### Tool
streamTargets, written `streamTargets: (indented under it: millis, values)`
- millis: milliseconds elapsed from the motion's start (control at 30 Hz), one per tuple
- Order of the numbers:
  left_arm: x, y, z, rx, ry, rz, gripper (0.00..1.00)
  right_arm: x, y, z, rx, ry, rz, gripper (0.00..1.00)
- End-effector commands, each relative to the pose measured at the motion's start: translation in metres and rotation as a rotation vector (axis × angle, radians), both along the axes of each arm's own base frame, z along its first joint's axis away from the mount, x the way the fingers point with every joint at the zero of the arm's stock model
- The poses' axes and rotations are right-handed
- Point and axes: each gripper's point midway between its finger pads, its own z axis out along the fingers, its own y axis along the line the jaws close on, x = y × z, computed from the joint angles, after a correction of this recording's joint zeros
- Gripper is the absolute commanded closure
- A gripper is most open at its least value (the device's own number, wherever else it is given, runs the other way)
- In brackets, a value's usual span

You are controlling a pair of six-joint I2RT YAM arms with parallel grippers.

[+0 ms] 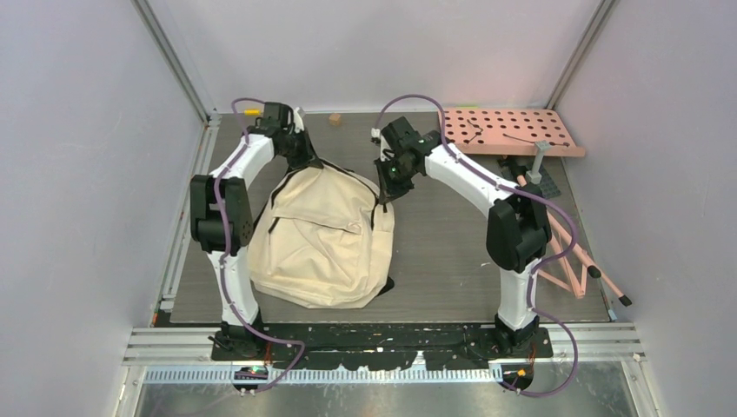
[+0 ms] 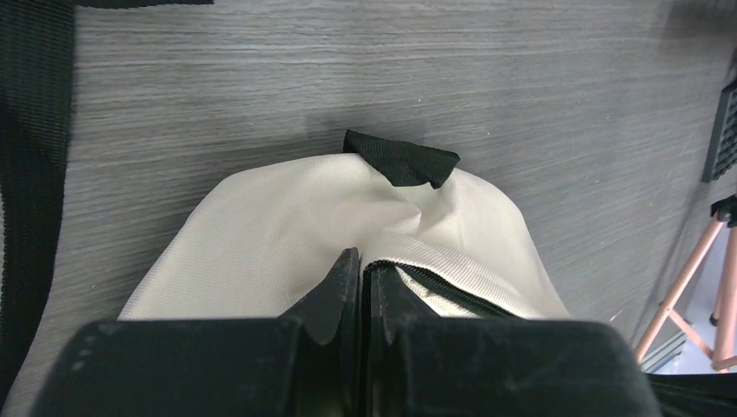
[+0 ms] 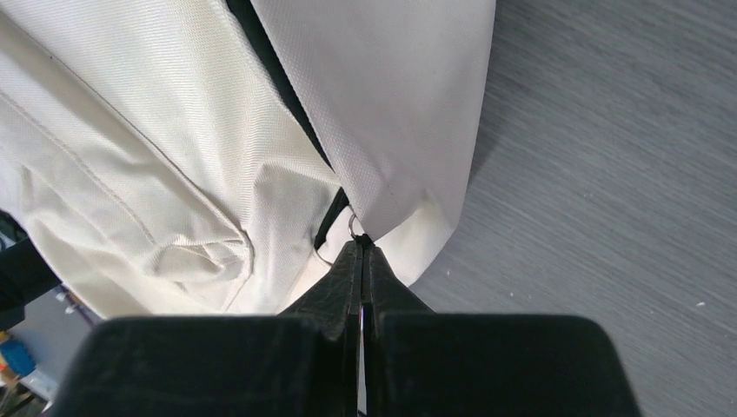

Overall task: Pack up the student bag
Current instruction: Zip the student bag at the center of the board.

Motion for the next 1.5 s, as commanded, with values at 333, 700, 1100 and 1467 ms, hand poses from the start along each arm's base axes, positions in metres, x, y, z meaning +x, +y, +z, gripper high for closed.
streamTargets:
  millis: [333,700,1100,1467]
  values:
    - [0.066,0.041,0.083,-0.132,-0.37,0.065,0.66,-0.019,-0.01,-0.021,-0.161,0.025,-0.035,1.0]
    - [0.0,-0.045,0.105,-0.125,-0.493,-0.491,0.15,-0.006,-0.007,0.002,-0.096,-0.028,-0.056,1.0]
    - [-0.057,-0.119,0.063,0.097,-0.558,-0.864,0.0,0.004,-0.033,0.005,-0.08,-0.024,-0.116,1.0]
    - [-0.054,-0.118,0.025,0.245,-0.503,-0.862,0.0,0.01,-0.039,0.002,-0.061,-0.006,-0.125,1.0]
